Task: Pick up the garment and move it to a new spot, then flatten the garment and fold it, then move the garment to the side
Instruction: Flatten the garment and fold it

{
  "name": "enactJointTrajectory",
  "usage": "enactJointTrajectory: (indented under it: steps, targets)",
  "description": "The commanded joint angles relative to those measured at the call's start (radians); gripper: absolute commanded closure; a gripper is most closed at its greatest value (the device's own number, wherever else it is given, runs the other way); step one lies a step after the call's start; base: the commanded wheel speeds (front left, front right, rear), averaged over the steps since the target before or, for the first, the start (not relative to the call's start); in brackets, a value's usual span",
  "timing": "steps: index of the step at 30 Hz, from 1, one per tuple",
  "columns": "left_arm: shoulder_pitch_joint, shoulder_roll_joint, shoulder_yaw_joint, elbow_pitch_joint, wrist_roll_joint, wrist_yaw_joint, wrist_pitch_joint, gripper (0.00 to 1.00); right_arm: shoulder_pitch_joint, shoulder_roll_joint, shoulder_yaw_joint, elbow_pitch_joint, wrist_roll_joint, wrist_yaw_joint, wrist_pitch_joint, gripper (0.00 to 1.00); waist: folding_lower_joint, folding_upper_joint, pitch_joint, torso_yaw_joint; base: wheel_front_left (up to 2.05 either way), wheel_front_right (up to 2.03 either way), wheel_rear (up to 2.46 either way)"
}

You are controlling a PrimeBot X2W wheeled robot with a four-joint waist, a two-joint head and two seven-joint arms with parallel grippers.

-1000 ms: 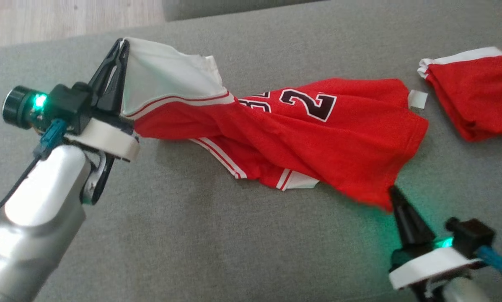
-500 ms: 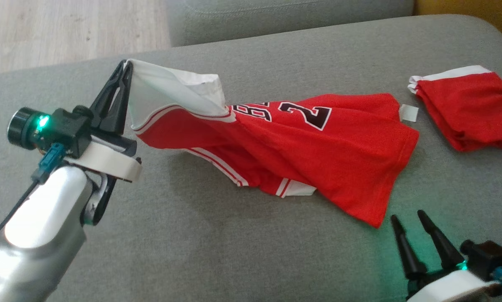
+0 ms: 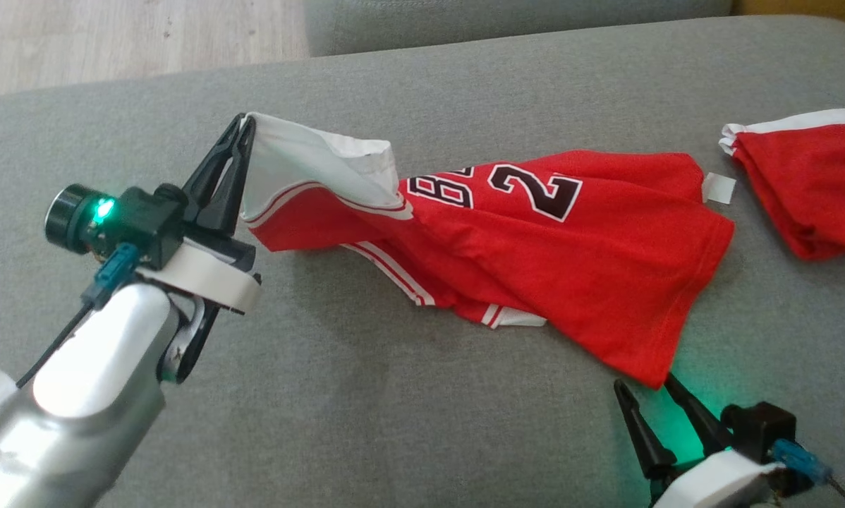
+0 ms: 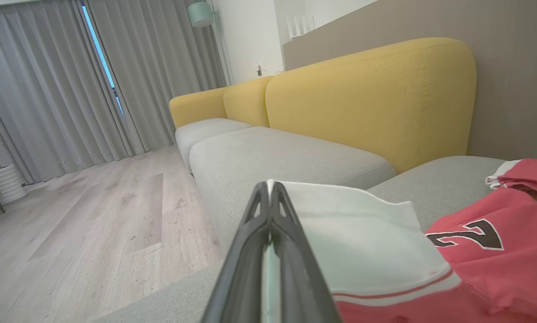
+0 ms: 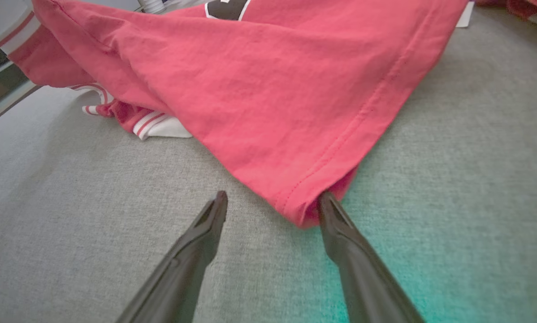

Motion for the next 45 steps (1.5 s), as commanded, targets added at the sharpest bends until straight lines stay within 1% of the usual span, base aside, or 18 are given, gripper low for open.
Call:
enactJointTrajectory:
  steps: [1,3,4,5,6,7,12,15,20,25,29,32,35,37,39,42,45]
  targets:
    - [-0.07,0.025,0.038,-0.015,-0.003,-0.001,-0.001,1.0,-0.029,-0.011,0.025,-0.003,0.007,-0.001,-0.019,0.0,0.0,0.0,0.005,0.005,0.0,0.0,0.0]
    - [-0.073,0.024,0.036,-0.012,-0.003,-0.002,-0.001,1.0,-0.043,-0.01,0.034,0.016,0.011,-0.001,-0.026,0.0,0.0,0.0,0.01,0.008,0.0,0.0,0.0]
    - [-0.075,0.024,0.036,-0.01,-0.003,-0.003,-0.001,1.0,-0.05,-0.009,0.041,0.026,0.015,-0.001,-0.029,0.03,0.0,0.0,0.011,0.009,0.0,0.0,0.0]
    - [-0.077,0.025,0.036,-0.008,-0.003,-0.004,-0.001,1.0,-0.057,-0.01,0.05,0.034,0.019,-0.001,-0.031,0.45,0.0,0.0,0.014,0.011,0.0,0.0,0.0]
    - [-0.079,0.025,0.037,-0.007,-0.004,-0.004,-0.002,1.0,-0.064,-0.012,0.059,0.041,0.022,-0.001,-0.034,0.81,0.0,0.0,0.015,0.011,0.0,0.0,0.0]
    - [-0.08,0.026,0.037,-0.006,-0.004,-0.004,-0.002,1.0,-0.071,-0.015,0.065,0.048,0.022,-0.001,-0.036,1.0,0.0,0.0,0.016,0.012,0.0,0.0,0.0]
    - [-0.078,0.033,0.042,-0.005,-0.003,-0.001,-0.006,1.0,-0.083,-0.023,0.046,0.042,0.038,-0.001,-0.048,1.0,0.0,0.0,0.007,0.01,0.0,0.0,0.0]
    - [-0.063,0.043,0.051,-0.015,-0.007,0.003,-0.01,1.0,-0.063,-0.042,-0.002,-0.016,0.054,-0.001,-0.051,1.0,0.0,0.0,-0.012,0.001,0.0,0.0,0.0]
    - [-0.021,0.082,0.08,-0.065,-0.014,0.026,-0.015,1.0,0.008,-0.101,-0.104,-0.208,0.078,-0.001,-0.052,1.0,0.0,0.0,-0.047,-0.025,0.0,0.0,0.0]
    - [0.022,0.12,0.12,-0.168,-0.029,0.057,-0.018,1.0,0.093,-0.161,-0.232,-0.41,0.102,-0.001,-0.05,1.0,0.0,0.0,-0.072,-0.039,0.0,0.0,0.0]
    - [0.033,0.142,0.141,-0.267,-0.041,0.077,-0.009,1.0,0.143,-0.171,-0.341,-0.553,0.101,-0.001,-0.002,1.0,0.0,0.0,-0.076,-0.039,0.0,0.0,0.0]
    - [0.032,0.147,0.135,-0.316,-0.057,0.075,0.031,1.0,0.134,-0.165,-0.376,-0.601,0.113,-0.001,0.074,1.0,0.0,0.0,-0.068,-0.036,0.0,0.0,0.0]
    - [0.022,0.143,0.112,-0.318,-0.06,0.063,0.074,1.0,0.074,-0.153,-0.352,-0.564,0.134,-0.001,0.173,1.0,0.0,0.0,-0.046,-0.031,0.0,0.0,0.0]
    - [0.012,0.124,0.103,-0.301,-0.075,0.051,0.088,1.0,0.006,-0.142,-0.315,-0.497,0.156,-0.001,0.23,1.0,0.0,0.0,-0.025,-0.025,0.0,0.0,0.0]
    - [-0.007,0.108,0.089,-0.274,-0.075,0.036,0.096,1.0,-0.072,-0.134,-0.272,-0.413,0.175,-0.001,0.263,1.0,0.0,0.0,0.001,-0.015,0.0,0.0,0.0]
    - [-0.042,0.078,0.073,-0.224,-0.072,0.012,0.094,1.0,-0.184,-0.126,-0.211,-0.285,0.204,-0.001,0.28,1.0,0.0,0.0,0.041,0.005,0.0,0.0,0.0]
    - [-0.075,0.046,0.059,-0.179,-0.066,-0.007,0.082,1.0,-0.273,-0.128,-0.16,-0.165,0.221,-0.001,0.264,1.0,0.0,0.0,0.074,0.027,0.0,0.0,0.0]
